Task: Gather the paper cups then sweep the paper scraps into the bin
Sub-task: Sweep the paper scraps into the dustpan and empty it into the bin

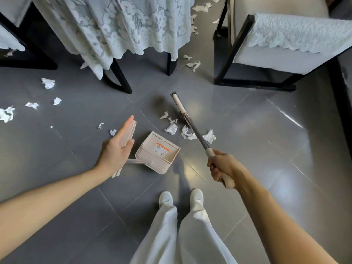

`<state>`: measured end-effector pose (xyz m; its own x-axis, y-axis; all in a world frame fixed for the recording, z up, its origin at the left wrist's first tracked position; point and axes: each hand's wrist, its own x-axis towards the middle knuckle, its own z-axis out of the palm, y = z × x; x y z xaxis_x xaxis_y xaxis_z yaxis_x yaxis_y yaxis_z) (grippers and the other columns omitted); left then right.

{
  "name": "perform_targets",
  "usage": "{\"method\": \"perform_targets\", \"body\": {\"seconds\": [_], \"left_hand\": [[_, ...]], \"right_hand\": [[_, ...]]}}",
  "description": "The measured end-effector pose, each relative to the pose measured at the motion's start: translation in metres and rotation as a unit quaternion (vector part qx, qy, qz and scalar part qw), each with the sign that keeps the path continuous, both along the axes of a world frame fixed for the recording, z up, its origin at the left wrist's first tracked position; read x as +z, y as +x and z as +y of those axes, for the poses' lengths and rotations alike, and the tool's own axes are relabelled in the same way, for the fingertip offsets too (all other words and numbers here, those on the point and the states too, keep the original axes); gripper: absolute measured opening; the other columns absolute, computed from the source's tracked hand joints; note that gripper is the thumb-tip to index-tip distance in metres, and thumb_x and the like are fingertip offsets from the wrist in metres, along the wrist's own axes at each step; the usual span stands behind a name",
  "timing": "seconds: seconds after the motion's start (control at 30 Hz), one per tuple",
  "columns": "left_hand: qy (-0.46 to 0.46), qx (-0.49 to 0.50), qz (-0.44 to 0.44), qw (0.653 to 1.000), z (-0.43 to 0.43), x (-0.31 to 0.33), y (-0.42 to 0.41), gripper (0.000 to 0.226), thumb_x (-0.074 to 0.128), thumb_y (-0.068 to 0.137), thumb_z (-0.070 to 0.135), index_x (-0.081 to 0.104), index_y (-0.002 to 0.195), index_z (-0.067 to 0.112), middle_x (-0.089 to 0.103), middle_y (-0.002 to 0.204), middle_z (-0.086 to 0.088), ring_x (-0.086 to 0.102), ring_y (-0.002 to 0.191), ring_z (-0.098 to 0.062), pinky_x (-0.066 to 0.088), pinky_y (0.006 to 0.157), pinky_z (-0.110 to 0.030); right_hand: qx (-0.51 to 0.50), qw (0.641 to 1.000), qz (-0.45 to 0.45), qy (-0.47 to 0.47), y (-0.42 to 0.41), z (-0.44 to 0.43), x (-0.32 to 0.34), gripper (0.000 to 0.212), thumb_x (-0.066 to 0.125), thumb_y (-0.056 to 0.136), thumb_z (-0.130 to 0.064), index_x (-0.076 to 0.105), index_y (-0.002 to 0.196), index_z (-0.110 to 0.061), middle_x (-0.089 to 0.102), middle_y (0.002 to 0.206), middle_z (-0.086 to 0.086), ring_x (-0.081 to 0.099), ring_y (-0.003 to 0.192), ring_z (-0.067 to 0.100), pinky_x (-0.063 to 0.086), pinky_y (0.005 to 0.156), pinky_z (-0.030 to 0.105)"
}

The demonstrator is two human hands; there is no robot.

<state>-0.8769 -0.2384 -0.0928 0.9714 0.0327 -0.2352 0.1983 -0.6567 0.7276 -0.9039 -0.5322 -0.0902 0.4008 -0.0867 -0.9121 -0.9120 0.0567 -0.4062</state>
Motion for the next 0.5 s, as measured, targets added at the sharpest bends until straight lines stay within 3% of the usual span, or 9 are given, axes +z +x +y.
{"method": "perform_targets", "body": {"seconds": [0.3,0.43,0.5], "left_hand": [[0.057,0.013,-0.014,0.998,0.019,-0.005,-0.001,0.067,0.053,0.094,0.01,0.032,0.146,0.044,0.056,0.135,0.01,0.063,0.089,-0.042,0.049,0.09,-0.036],[0.055,0.016,-0.011,0.998,0.023,-0.008,0.003,0.067,0.053,0.094,0.012,0.031,0.145,0.048,0.046,0.131,0.031,0.063,0.088,-0.039,0.046,0.092,-0.034],[0.043,0.018,-0.008,0.999,0.022,-0.009,0.006,0.067,0.053,0.094,0.012,0.031,0.144,0.051,0.049,0.131,0.027,0.063,0.088,-0.039,0.049,0.092,-0.037]], "right_hand": [[0.084,0.979,-0.021,-0.183,-0.038,-0.022,-0.036,0.025,0.037,0.081,0.003,0.047,0.102,-0.007,0.049,0.06,0.011,0.041,0.031,0.017,0.039,0.041,0.024],[-0.016,0.993,0.023,-0.113,-0.051,-0.007,-0.048,0.024,0.037,0.087,0.002,0.045,0.106,-0.009,0.044,0.062,0.009,0.037,0.034,0.015,0.036,0.038,0.02],[-0.047,0.995,0.033,-0.077,-0.05,0.007,-0.047,0.022,0.036,0.089,0.003,0.046,0.107,-0.008,0.043,0.062,0.008,0.036,0.035,0.013,0.035,0.036,0.017]]}}
